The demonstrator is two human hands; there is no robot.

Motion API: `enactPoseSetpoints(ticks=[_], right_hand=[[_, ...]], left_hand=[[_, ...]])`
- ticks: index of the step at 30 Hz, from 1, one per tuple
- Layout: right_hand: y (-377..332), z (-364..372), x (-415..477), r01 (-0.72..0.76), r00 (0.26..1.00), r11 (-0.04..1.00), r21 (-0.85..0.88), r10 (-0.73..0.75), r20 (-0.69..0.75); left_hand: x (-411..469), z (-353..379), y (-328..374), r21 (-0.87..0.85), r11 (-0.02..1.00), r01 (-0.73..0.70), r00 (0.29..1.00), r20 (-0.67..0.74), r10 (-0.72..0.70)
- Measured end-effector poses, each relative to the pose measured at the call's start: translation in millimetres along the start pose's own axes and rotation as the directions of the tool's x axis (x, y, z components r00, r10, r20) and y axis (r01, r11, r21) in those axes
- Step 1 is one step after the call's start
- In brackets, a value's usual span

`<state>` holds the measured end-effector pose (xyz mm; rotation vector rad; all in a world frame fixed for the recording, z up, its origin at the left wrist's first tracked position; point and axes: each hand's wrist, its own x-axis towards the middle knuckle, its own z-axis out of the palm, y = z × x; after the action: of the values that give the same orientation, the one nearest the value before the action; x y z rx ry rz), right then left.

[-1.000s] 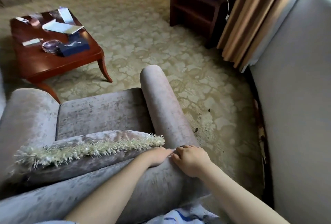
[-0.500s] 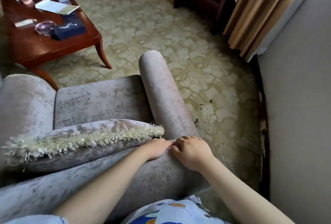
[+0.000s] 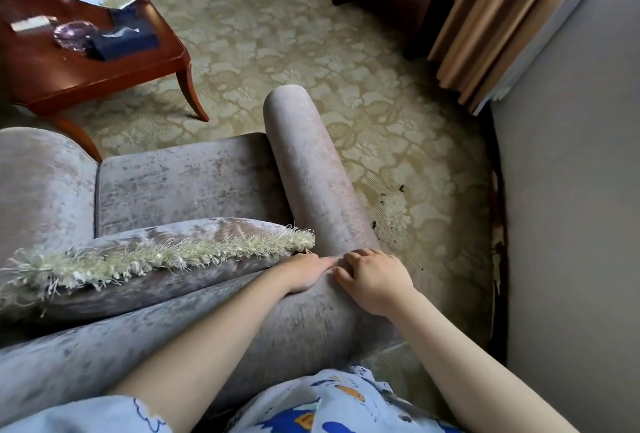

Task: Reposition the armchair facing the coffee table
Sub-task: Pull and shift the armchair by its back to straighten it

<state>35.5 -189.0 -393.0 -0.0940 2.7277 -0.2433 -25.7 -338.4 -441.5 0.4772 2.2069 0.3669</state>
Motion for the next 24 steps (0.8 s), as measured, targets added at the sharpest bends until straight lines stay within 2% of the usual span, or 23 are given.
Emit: enactPoseSetpoints(ticks=[2, 6, 8, 11, 15, 17, 19, 24], right_hand=[[-1, -2, 7, -0.026, 1.0, 1.0, 0.001, 0.026, 0.013], [-2, -14, 21, -0.063, 0.996, 0.998, 0.012, 0.062, 0.056], [1, -19, 24, -0.079, 0.995, 0.997, -0.013, 0.08, 0.053], [1, -20, 20, -0.089, 0.996, 0.994, -0.057, 0.089, -0.013], [-4, -7, 1, -0.001, 0.987, 0.988, -0.153, -0.023, -0.157], [-6, -5, -6, 0.007, 0.979, 0.988, -0.152, -0.038, -0.199], [-7, -6, -10, -0.002, 0.973, 0.989, -0.151, -0.033, -0.23], [-16, -10, -19, -0.044, 0.987, 0.981, -0.188, 0.013, -0.163]], left_hand=[[2, -3, 2, -0.007, 1.0, -0.027, 1.0, 0.016, 0.027], [7, -14, 5, -0.045, 0.998, 0.033, 0.999, -0.01, -0.034], [11, -17, 8, -0.051, 0.998, 0.019, 1.0, -0.008, -0.02], [14, -24, 15, -0.018, 1.0, 0.007, 1.0, -0.023, -0.008], [6, -30, 21, 0.031, 0.999, -0.029, 0.999, -0.016, 0.03], [-2, -30, 23, 0.016, 1.0, -0.012, 0.998, -0.059, 0.013], [-14, -30, 24, -0.075, 0.996, 0.038, 0.994, -0.099, -0.045], [-75, -10, -7, -0.028, 0.99, 0.138, 0.958, -0.249, -0.141]])
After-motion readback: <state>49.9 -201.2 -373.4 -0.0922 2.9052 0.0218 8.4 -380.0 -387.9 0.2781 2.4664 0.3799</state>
